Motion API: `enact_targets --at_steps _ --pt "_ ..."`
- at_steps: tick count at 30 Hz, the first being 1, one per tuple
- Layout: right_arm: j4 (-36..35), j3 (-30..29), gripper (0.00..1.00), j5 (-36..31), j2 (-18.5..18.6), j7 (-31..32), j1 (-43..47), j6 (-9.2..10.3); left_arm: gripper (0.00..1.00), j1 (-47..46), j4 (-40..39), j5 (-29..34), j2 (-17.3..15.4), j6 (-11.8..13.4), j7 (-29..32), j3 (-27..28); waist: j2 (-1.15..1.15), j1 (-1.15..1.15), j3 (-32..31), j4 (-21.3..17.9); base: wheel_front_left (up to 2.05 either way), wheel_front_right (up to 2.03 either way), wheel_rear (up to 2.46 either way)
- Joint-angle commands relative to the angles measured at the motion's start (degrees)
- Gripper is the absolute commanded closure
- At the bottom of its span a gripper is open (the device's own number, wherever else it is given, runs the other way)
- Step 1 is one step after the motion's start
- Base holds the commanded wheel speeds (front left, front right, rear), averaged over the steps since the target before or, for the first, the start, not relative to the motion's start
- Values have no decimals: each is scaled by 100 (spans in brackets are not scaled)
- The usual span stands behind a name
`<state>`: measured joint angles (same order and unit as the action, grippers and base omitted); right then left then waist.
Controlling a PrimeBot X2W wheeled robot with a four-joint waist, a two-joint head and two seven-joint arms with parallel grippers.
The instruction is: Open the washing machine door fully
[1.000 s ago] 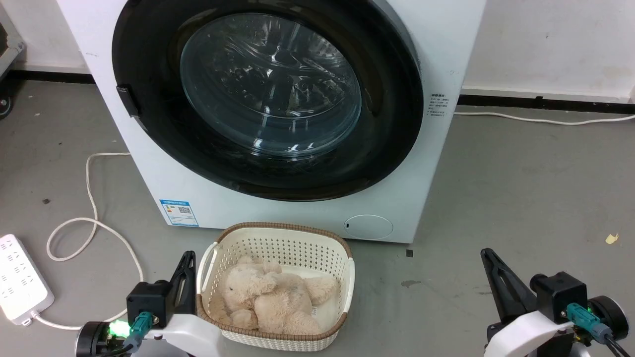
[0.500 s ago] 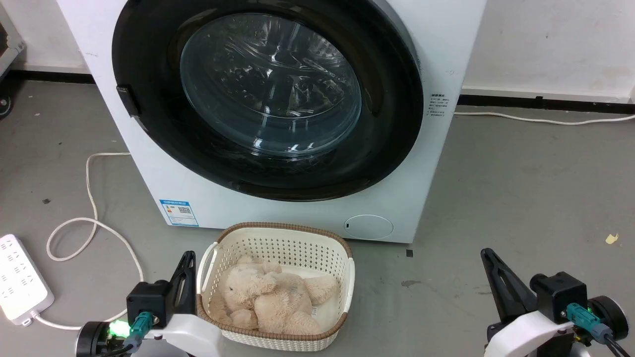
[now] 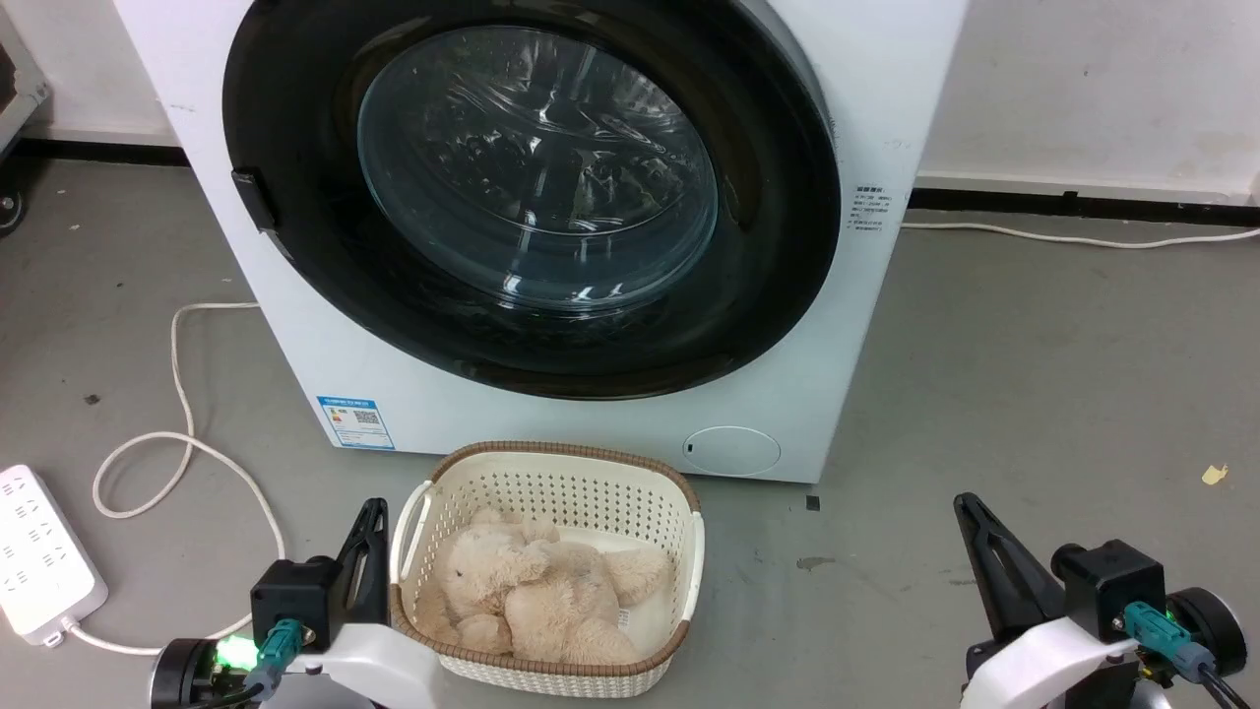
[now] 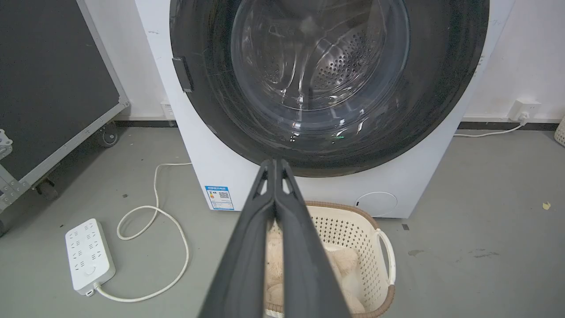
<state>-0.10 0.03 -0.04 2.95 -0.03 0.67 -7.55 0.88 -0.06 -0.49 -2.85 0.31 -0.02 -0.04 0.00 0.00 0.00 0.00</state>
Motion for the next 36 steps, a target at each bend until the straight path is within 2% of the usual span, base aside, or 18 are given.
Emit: enact_targets --at_steps 1,16,17,36 --pt "10 -3 100 4 -7 3 -67 6 100 -88 6 49 -3 -31 2 4 0 0 0 0 0 0 0" --pt "10 -3 100 4 -7 3 -67 6 100 -88 6 49 -3 -31 2 4 0 0 0 0 0 0 0" --pt "-1 1 0 1 0 -1 2 0 0 2 -1 -4 0 1 -2 2 0 0 0 0 0 0 0" --pt "-45 -34 0 70 -1 -182 45 1 0 53 -16 -45 0 57 -183 -36 0 0 29 18 0 0 0"
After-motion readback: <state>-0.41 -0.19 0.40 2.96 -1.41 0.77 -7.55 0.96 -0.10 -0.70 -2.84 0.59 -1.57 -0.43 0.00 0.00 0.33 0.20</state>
